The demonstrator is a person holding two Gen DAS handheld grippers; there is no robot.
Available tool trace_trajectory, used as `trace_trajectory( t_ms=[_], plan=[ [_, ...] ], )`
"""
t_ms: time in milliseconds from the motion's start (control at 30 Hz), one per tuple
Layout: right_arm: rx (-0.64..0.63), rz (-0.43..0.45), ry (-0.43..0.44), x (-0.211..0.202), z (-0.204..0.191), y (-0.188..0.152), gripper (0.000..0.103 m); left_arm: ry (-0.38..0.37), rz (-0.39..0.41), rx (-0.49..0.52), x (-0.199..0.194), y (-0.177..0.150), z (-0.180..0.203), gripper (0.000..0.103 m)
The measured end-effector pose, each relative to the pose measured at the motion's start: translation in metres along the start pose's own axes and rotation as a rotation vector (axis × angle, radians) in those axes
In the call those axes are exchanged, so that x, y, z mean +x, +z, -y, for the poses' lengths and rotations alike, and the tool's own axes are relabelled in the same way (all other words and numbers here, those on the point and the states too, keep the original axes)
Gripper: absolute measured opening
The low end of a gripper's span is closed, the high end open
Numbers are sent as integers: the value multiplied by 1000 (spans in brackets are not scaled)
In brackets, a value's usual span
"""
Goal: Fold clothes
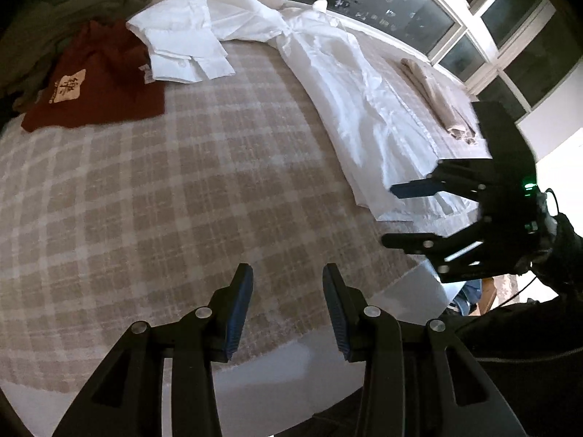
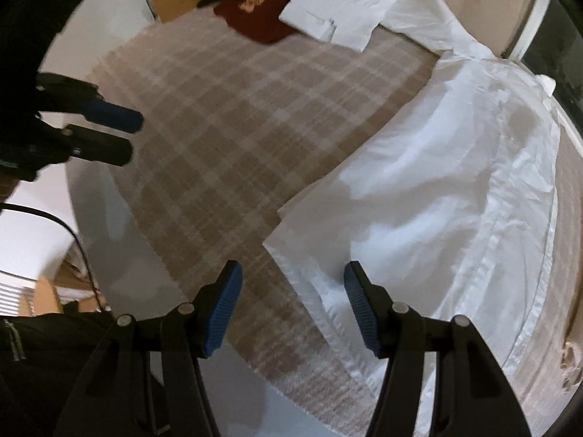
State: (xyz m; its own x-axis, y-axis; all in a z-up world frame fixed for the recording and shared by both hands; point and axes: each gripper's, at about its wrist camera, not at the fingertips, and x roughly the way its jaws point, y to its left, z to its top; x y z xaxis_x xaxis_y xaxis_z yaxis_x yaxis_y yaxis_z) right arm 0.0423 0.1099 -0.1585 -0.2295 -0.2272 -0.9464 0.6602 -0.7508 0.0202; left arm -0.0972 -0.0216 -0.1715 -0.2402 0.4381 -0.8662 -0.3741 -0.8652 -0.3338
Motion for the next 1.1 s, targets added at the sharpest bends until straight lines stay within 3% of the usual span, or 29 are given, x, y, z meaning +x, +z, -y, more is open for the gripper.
trace_trajectory(
  t_ms=[167,233,300,500,833,1033,1100],
  plan=[
    [5,-14,-39,8,1,5,56,-23,19,15,0,1,-3,38],
    [21,-18,-47,8,5,7,45,-29,28,18,-1,2,-4,38],
    [37,-22,-55,9,9,9,24,-34,32,18,0,2,-5,38],
    [111,-27,-2,7,27,14,6,-74,26,7,6,4,-6,38],
    [369,56,201,-28,80,21,4,-259,20,38,52,35,50,38],
    [427,99,256,-40,94,22,4,-258,-4,-8,79,56,57,38],
    [433,107,264,-42,94,22,4,-245,-25,-22,88,59,57,32]
  ],
)
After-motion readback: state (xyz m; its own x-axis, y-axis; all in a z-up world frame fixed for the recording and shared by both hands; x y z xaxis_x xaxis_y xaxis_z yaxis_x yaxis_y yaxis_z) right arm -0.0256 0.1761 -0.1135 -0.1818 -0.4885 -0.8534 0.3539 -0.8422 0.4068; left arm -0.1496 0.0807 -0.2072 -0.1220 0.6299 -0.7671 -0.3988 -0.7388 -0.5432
